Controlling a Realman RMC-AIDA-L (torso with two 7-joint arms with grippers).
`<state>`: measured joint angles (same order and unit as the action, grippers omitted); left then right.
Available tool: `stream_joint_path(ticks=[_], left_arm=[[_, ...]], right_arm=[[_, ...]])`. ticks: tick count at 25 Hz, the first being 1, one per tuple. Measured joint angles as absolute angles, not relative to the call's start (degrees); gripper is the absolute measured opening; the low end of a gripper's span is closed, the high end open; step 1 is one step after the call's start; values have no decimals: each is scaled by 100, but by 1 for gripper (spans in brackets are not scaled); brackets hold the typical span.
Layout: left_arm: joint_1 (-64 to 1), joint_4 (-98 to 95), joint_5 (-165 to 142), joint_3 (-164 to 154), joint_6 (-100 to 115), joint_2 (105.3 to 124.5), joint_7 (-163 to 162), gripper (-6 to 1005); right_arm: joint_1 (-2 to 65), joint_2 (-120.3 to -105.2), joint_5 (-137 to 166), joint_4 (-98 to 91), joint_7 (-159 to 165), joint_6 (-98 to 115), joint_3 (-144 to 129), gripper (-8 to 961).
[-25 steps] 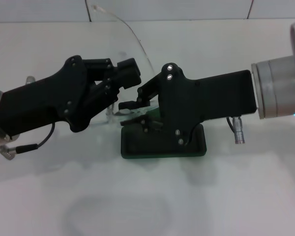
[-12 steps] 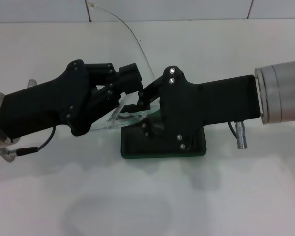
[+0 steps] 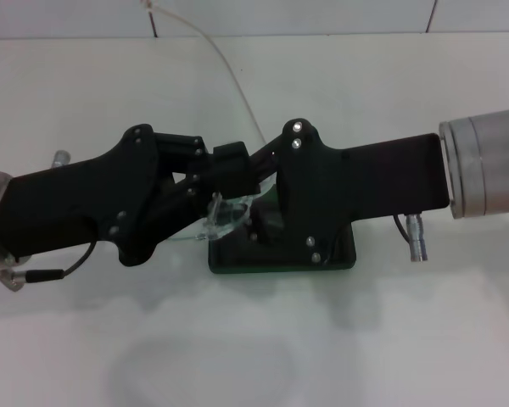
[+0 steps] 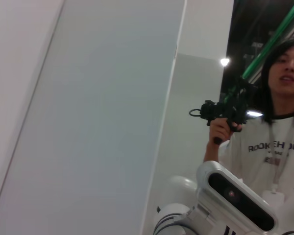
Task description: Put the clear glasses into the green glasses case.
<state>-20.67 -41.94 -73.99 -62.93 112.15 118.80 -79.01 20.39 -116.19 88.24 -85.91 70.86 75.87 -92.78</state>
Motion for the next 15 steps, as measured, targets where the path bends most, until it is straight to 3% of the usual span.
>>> stream_joint_path(ticks=[15], left_arm=[[-2111,-4113,-7509,-6293,11242,11835,-7901,99]], right_arm=[[2012,-11606,8625,-8505,6990,7707,-9286,115]])
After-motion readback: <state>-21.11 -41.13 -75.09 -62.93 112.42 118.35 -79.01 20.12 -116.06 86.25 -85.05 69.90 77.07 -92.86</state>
